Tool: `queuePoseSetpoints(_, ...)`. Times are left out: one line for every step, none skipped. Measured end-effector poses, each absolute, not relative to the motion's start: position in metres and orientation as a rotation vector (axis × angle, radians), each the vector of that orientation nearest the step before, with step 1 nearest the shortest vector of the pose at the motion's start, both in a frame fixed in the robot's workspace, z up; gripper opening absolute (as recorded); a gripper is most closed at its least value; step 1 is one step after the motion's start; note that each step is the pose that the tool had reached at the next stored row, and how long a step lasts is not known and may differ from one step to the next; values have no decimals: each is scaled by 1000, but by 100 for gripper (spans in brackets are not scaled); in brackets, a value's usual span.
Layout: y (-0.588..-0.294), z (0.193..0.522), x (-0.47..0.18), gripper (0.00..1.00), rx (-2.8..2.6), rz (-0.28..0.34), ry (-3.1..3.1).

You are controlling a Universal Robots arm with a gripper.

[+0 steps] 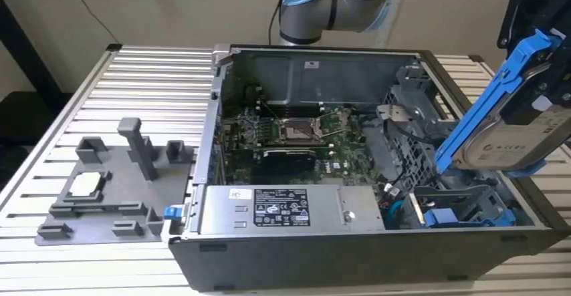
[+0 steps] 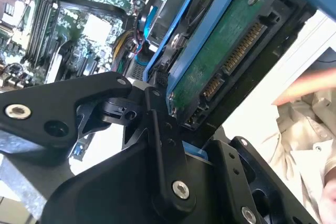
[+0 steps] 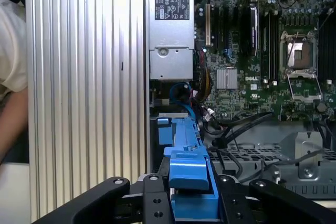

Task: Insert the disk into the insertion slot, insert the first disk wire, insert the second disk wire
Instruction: 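Insert the disk into the insertion slot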

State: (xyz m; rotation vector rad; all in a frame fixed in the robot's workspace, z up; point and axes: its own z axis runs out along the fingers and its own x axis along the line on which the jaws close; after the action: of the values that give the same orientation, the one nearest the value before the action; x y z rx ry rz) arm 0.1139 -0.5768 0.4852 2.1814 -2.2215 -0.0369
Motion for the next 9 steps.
queuePoseSetpoints(-577, 484, 114, 33, 2182, -37, -2222)
queuePoseSetpoints(-577, 484, 114, 33, 2182, -37, -2221)
queuePoseSetpoints(-577, 483, 114, 33, 2182, -37, -2221)
queuePoseSetpoints(-577, 482, 114, 33, 2182, -37, -2222)
queuePoseSetpoints(-577, 481, 114, 33, 2182, -37, -2221)
queuePoseSetpoints(-577, 480, 114, 33, 2181, -37, -2221)
queuePoseSetpoints(-577, 480, 114, 33, 2181, -37, -2221)
queuePoseSetpoints(-577, 479, 114, 33, 2181, -37, -2221)
queuePoseSetpoints(-577, 479, 114, 33, 2181, -37, -2221)
